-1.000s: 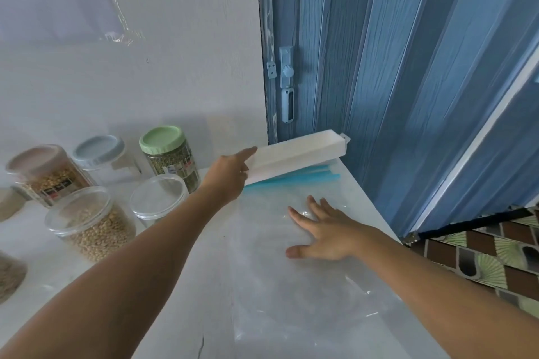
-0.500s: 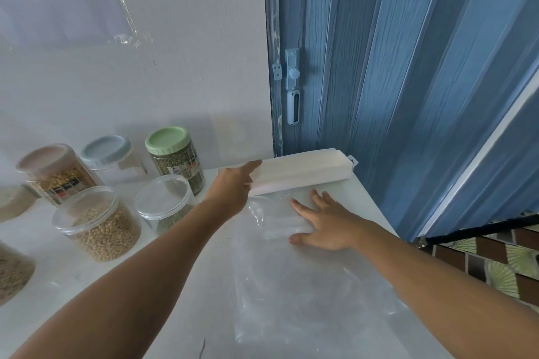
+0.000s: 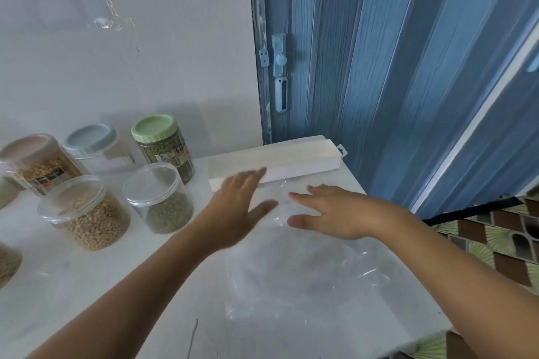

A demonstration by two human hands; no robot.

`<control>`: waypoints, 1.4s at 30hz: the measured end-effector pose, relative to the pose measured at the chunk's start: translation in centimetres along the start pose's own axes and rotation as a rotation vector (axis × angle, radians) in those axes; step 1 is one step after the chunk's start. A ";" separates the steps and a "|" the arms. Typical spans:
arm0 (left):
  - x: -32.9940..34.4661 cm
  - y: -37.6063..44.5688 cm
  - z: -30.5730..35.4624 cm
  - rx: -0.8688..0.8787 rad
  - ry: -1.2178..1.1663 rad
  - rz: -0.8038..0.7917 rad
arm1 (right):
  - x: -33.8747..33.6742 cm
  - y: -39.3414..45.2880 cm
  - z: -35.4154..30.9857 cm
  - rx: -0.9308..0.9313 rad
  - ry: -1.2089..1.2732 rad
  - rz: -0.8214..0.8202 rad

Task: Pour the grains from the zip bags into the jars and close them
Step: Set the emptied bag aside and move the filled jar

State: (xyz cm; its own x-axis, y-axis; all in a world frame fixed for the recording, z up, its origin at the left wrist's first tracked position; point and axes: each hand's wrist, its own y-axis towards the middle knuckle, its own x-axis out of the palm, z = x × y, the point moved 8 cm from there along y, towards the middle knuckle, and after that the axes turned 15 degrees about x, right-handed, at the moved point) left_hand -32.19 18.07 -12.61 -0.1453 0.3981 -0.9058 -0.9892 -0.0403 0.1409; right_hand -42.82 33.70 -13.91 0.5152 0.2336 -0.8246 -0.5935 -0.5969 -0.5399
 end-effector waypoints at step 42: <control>10.0 -8.4 -0.2 -0.037 0.052 -0.409 | 10.4 0.9 2.3 -0.036 -0.127 0.234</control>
State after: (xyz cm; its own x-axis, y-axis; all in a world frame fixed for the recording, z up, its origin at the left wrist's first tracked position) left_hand -25.35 22.19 -22.90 0.2603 0.3413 -0.9032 -0.9654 0.0784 -0.2486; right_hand -39.39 37.39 -23.39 0.2839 0.1789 -0.9420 -0.6635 -0.6726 -0.3277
